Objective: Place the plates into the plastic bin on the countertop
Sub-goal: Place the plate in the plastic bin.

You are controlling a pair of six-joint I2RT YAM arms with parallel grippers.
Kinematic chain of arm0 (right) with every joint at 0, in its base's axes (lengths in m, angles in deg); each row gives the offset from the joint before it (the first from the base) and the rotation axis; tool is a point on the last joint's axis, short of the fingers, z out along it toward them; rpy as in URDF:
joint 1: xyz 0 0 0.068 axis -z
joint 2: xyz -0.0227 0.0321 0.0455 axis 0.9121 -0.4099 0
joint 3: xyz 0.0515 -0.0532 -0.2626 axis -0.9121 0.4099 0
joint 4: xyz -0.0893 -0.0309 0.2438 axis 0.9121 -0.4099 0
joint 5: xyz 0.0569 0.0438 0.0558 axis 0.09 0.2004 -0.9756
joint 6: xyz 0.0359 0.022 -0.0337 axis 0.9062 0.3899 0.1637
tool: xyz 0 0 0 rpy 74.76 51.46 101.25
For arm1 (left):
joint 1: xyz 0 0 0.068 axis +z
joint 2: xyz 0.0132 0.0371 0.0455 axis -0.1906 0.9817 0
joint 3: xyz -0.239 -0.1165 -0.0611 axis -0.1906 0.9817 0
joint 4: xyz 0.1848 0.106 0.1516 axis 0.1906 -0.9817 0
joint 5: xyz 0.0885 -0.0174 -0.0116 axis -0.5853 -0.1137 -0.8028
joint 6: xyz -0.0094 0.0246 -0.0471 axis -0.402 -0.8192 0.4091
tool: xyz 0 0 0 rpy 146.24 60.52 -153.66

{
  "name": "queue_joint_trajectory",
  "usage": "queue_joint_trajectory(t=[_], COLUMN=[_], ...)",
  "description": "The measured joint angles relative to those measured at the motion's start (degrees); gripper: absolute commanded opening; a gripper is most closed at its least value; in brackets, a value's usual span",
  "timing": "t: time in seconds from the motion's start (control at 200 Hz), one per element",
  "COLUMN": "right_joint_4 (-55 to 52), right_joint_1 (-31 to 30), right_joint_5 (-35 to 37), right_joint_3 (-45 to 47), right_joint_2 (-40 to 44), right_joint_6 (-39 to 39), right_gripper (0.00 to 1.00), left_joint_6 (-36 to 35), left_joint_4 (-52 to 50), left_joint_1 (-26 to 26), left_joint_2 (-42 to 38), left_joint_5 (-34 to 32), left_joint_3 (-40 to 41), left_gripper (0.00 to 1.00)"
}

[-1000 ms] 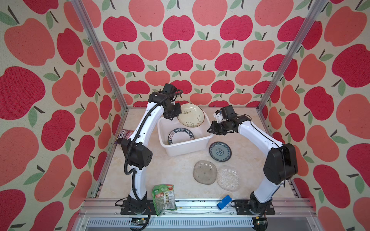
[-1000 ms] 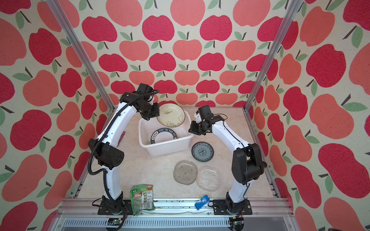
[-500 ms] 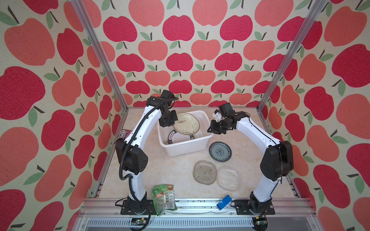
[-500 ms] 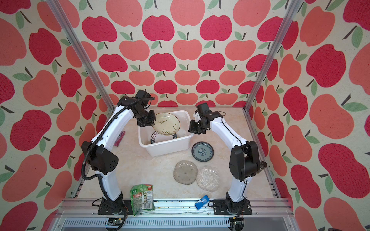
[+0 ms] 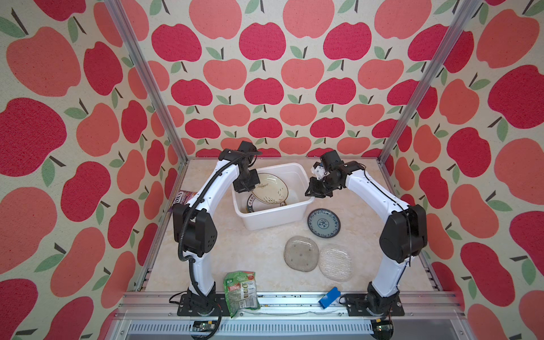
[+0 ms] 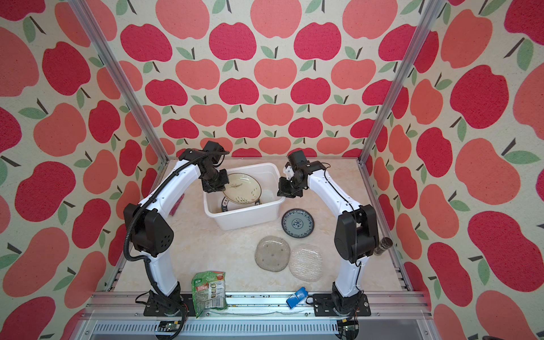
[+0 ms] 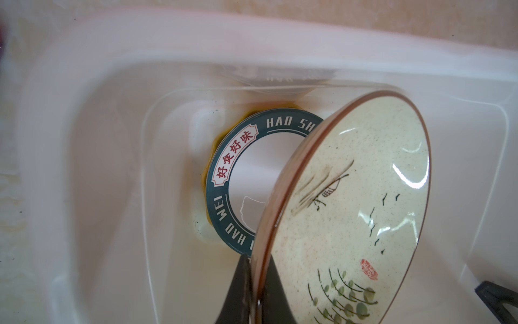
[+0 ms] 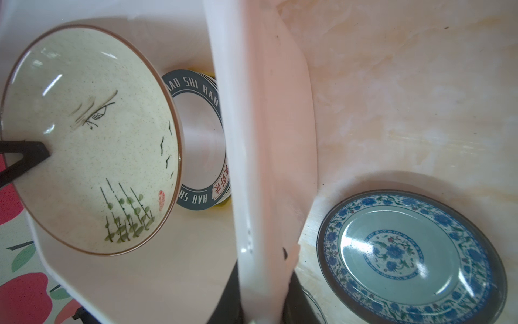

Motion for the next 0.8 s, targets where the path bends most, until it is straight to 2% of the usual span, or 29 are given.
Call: queue_joint_trajectory(t=[0.27,0.5,0.52,0.58,0.64,0.7,0.8], right_joint_4=[-4.94,-6.03,-6.12,-6.69,-7.43,-7.87,-8.81], right_joint_1=[0.11,0.22,0.22,0.22,0.26,0.26,0.26], right_joint_5=[-0.02,-0.13,-0.2,-0.26,-0.26,-0.28,-0.35], right_joint_3=[-4.09,-4.79,-4.92,-5.53,-6.1,-6.47,-7.39], right_joint_2=[-2.56,-3.08,-3.19,-3.54,-3.93,-4.17,-4.76], right_joint_6=[-1.6,-2.25,-2.29,-2.4,-2.58,-2.71,-2.91], right_gripper=[0.0,0.0,0.0,0.0,0.0,0.0,0.0], left_joint_6=[-0.2,0.48,0.46,0.48,0.98,1.25,1.81], left_joint_4=[-6.45,-8.72,-8.79,-8.74,-8.41,-8.07,-7.63], left_joint_1=[-1.49,-0.94,-0.81,-0.55,-0.24,0.44,1.42], left_joint_2=[10.95,11.65,11.65,11.65,11.65,11.65,11.65], left_joint_5=[-2.4,-3.69,-3.69,-3.63,-3.76,-4.09,-4.07], left_joint_3=[-8.33,-9.51,-9.46,-9.35,-9.31,-8.98,-8.63], left_gripper=[0.0,0.0,0.05,0.27,0.37,0.43,0.44])
